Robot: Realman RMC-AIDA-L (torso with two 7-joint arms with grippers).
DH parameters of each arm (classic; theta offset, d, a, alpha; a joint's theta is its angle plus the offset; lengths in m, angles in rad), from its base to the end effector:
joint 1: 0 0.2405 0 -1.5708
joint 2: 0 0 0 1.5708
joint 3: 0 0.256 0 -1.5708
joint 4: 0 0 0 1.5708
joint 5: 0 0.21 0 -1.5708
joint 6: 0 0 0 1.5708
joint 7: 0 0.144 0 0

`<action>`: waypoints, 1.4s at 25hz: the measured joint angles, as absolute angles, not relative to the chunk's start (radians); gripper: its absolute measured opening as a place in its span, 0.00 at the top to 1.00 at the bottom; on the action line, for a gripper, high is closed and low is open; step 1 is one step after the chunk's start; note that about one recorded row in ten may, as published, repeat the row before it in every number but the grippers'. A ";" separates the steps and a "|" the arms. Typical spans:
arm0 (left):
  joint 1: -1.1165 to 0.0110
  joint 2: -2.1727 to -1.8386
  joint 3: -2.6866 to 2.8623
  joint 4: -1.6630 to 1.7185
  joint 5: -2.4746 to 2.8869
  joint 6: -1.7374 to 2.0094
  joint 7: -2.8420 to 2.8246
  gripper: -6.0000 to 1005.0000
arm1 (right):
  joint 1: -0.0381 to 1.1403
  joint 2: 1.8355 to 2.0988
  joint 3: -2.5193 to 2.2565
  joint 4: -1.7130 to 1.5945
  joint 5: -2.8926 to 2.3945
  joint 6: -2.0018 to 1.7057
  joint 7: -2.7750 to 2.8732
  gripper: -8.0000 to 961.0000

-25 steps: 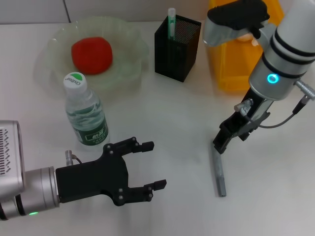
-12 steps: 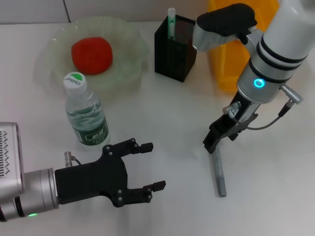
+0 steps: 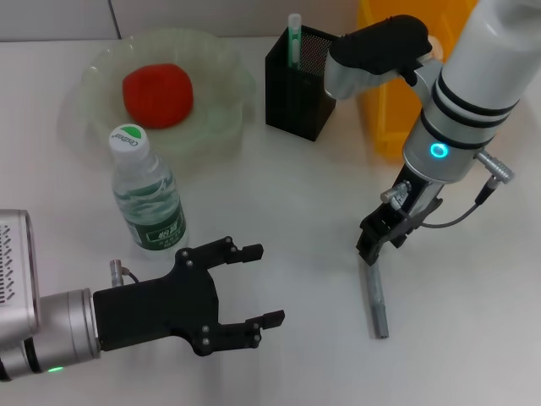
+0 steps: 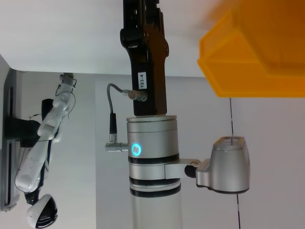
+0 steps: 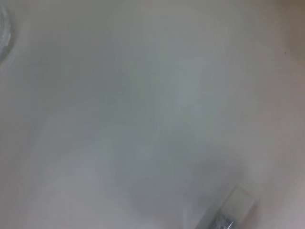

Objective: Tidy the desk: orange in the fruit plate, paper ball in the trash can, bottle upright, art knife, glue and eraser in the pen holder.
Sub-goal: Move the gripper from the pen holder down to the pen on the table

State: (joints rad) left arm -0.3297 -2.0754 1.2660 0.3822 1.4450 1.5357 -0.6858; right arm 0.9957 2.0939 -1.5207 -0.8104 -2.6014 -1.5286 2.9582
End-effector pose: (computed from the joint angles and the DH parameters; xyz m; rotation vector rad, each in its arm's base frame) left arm -0.2789 0.2385 -0.0702 -2.7591 -0.1212 -0.8862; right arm 0.1508 0.3707 -0.0674 -2.4248 1.2986 -0.8528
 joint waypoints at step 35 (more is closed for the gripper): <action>-0.323 -2.075 1.268 0.377 1.445 1.535 -0.685 0.19 | 1.027 2.094 -1.519 -0.735 -2.577 -1.483 2.957 0.56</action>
